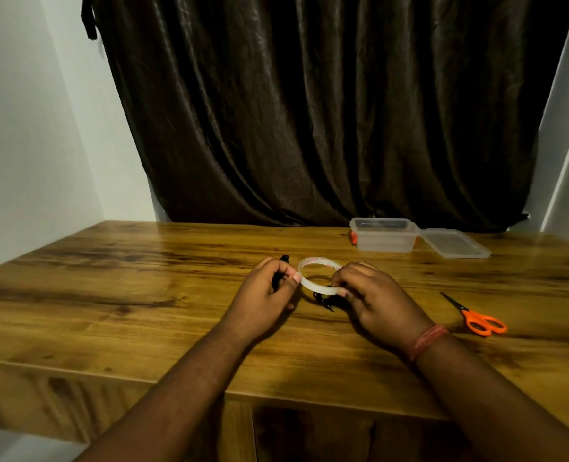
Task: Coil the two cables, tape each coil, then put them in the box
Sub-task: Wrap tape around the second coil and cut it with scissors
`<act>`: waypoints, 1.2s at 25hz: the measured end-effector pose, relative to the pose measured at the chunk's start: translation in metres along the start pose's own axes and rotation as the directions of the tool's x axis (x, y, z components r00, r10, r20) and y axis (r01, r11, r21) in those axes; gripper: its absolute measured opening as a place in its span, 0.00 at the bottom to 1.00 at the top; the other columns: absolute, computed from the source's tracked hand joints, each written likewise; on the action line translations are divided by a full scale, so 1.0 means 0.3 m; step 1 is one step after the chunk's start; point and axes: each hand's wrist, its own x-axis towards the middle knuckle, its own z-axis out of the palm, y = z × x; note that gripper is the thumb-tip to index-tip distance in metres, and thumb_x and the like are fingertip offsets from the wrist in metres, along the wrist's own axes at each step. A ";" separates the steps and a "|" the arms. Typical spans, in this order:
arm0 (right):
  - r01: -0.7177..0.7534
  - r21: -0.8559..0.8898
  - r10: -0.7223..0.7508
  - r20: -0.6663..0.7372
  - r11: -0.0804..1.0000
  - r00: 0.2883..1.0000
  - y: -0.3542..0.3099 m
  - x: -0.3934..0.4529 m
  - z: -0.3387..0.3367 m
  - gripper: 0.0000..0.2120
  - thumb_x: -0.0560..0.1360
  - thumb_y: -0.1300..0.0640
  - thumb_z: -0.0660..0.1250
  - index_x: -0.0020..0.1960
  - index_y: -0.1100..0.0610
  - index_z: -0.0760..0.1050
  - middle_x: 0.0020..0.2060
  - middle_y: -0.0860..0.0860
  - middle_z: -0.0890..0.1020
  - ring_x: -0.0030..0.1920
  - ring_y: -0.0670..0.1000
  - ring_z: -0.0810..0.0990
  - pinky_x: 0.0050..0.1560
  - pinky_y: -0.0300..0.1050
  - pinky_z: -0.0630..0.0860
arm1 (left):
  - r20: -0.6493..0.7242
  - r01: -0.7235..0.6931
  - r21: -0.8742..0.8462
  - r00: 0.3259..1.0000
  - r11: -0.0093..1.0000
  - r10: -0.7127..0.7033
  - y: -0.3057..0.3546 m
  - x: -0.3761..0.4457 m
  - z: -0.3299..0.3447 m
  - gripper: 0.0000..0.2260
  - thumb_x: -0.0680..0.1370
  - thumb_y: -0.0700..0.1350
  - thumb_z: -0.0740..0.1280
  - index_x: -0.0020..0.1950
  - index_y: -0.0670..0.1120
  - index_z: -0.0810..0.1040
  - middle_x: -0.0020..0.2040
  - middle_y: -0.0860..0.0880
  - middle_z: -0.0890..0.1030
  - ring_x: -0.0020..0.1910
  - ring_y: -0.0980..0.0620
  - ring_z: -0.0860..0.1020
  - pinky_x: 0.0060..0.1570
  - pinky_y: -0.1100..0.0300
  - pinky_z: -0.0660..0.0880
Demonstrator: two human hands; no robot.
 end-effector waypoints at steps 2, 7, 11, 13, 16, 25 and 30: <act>-0.001 -0.004 0.001 -0.007 1.000 1.000 -0.002 -0.001 -0.002 0.04 0.80 0.57 0.63 0.50 0.48 0.74 0.46 0.41 0.75 0.50 0.42 0.71 0.49 0.40 0.72 | -0.011 -0.012 0.049 1.000 0.999 0.013 -0.005 0.002 0.003 0.03 0.80 0.50 0.65 0.49 0.53 0.77 0.52 0.56 0.75 0.46 0.55 0.79 0.42 0.55 0.82; -0.007 -0.032 0.007 -0.028 0.999 1.000 -0.009 -0.002 -0.006 0.03 0.80 0.57 0.63 0.50 0.49 0.74 0.46 0.42 0.74 0.49 0.41 0.69 0.47 0.37 0.70 | -0.006 -0.112 0.175 0.993 0.978 0.115 -0.026 0.015 0.002 0.03 0.80 0.51 0.64 0.48 0.54 0.77 0.49 0.58 0.75 0.46 0.57 0.77 0.44 0.52 0.81; -0.014 -0.062 0.012 -0.023 0.998 1.000 -0.010 0.001 -0.001 0.03 0.80 0.56 0.63 0.50 0.49 0.74 0.46 0.41 0.74 0.48 0.40 0.68 0.46 0.35 0.69 | -0.017 -0.158 0.195 0.986 0.968 0.165 -0.026 0.013 0.006 0.03 0.80 0.49 0.65 0.46 0.54 0.76 0.47 0.57 0.75 0.43 0.58 0.76 0.43 0.51 0.80; -0.017 -0.075 0.016 -0.020 0.997 1.000 -0.010 0.002 0.000 0.03 0.80 0.56 0.63 0.50 0.48 0.74 0.46 0.41 0.74 0.49 0.40 0.68 0.48 0.37 0.70 | -0.023 -0.135 0.114 0.990 0.984 0.139 -0.025 0.012 0.005 0.03 0.79 0.49 0.66 0.46 0.54 0.76 0.47 0.56 0.75 0.44 0.54 0.78 0.42 0.48 0.81; -0.009 -0.013 0.009 -0.026 1.000 1.000 -0.007 0.001 0.004 0.07 0.80 0.57 0.62 0.55 0.48 0.75 0.48 0.39 0.73 0.52 0.40 0.69 0.50 0.32 0.66 | -0.036 -0.100 0.047 0.994 0.994 0.102 -0.023 0.013 -0.003 0.03 0.79 0.49 0.66 0.46 0.53 0.77 0.49 0.54 0.76 0.46 0.51 0.79 0.45 0.46 0.81; -0.062 0.164 0.078 -0.092 0.984 0.993 -0.015 0.006 0.017 0.09 0.80 0.47 0.62 0.45 0.49 0.76 0.42 0.42 0.74 0.45 0.42 0.73 0.42 0.41 0.71 | 0.128 0.174 -0.453 0.983 0.874 -0.129 -0.023 0.015 0.007 0.04 0.80 0.41 0.66 0.46 0.45 0.79 0.53 0.41 0.79 0.51 0.42 0.82 0.45 0.50 0.81; -0.083 0.240 0.114 -0.117 0.967 0.987 -0.011 0.007 0.014 0.09 0.80 0.51 0.63 0.43 0.52 0.76 0.41 0.44 0.76 0.43 0.43 0.75 0.41 0.37 0.71 | 0.182 0.255 -0.630 0.967 0.734 -0.180 -0.001 0.025 -0.017 0.05 0.80 0.37 0.64 0.47 0.40 0.78 0.41 0.43 0.76 0.37 0.50 0.78 0.35 0.55 0.82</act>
